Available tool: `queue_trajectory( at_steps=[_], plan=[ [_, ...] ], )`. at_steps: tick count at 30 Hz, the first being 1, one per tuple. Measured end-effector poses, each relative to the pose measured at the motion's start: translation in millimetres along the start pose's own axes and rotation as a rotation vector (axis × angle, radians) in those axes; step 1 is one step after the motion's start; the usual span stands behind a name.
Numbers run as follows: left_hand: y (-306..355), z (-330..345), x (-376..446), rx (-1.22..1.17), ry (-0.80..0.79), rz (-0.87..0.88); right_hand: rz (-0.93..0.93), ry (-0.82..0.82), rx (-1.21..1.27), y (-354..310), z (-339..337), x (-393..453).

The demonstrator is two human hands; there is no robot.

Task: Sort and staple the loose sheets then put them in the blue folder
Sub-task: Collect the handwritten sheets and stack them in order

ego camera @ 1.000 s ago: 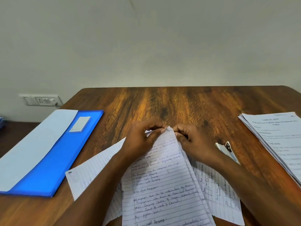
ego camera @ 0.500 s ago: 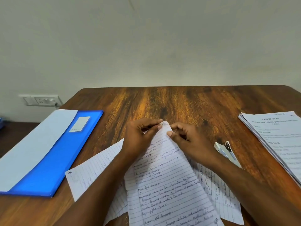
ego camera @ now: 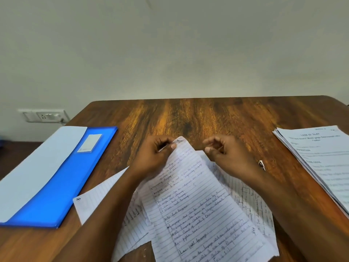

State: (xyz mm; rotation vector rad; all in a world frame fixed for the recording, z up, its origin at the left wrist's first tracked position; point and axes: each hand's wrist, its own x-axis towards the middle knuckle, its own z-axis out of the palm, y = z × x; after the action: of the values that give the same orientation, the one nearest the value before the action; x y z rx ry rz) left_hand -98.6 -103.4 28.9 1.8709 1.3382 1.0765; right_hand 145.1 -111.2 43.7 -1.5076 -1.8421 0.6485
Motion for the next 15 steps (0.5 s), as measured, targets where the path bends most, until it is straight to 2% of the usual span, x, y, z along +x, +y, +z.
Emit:
queue_trajectory(
  at_steps=[2,5,11,15],
  plan=[
    [-1,-10,0,-0.007,-0.042,-0.010,0.047,-0.096,-0.230,1,-8,-1],
    [-4,-18,1,-0.009,-0.091,-0.004,0.099,-0.204,-0.381,-1,-8,-5],
    [-5,-21,2,-0.018,-0.207,-0.007,0.110,-0.165,-0.297,6,-6,-1],
    [-10,-28,4,-0.044,-0.187,-0.018,0.110,-0.136,-0.285,14,-19,5]
  ],
)
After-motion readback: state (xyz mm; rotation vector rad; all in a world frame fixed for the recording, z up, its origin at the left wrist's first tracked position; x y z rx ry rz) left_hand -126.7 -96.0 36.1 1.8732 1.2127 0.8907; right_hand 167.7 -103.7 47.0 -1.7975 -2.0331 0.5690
